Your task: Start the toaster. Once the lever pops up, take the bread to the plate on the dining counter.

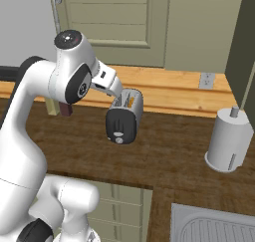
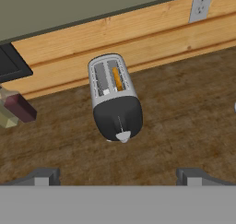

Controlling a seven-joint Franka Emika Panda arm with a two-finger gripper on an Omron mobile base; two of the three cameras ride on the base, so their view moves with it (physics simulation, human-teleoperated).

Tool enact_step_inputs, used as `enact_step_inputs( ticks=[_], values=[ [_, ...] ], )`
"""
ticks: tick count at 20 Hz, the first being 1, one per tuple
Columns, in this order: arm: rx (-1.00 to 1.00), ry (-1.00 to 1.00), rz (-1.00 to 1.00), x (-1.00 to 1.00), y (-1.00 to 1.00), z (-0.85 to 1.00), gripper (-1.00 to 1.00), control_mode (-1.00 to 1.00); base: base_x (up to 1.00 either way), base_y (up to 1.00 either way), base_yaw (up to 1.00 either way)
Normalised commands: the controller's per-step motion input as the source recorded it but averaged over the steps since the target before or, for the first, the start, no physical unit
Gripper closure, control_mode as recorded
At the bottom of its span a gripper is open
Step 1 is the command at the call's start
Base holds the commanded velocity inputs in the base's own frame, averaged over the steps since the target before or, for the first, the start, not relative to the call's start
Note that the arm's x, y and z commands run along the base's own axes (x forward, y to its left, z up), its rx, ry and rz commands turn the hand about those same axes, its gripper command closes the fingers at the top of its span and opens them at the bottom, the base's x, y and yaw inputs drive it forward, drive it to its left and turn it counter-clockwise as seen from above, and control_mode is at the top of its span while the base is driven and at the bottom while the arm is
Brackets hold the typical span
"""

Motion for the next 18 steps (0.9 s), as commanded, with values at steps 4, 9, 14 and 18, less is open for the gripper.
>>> enact_step_inputs(
  ticks=[4,9,14,18],
  values=[
    [0.0,0.0,0.0,0.0,0.0,0.0,-1.0,-1.0,0.0,0.0,0.0],
    [0.0,0.0,0.0,0.0,0.0,0.0,-1.0,-1.0,0.0,0.0,0.0],
    [0.0,0.0,0.0,0.0,0.0,0.0,-1.0,-1.0,0.0,0.0,0.0],
    [0.0,0.0,0.0,0.0,0.0,0.0,-1.0,-1.0,0.0,0.0,0.0]
  ],
)
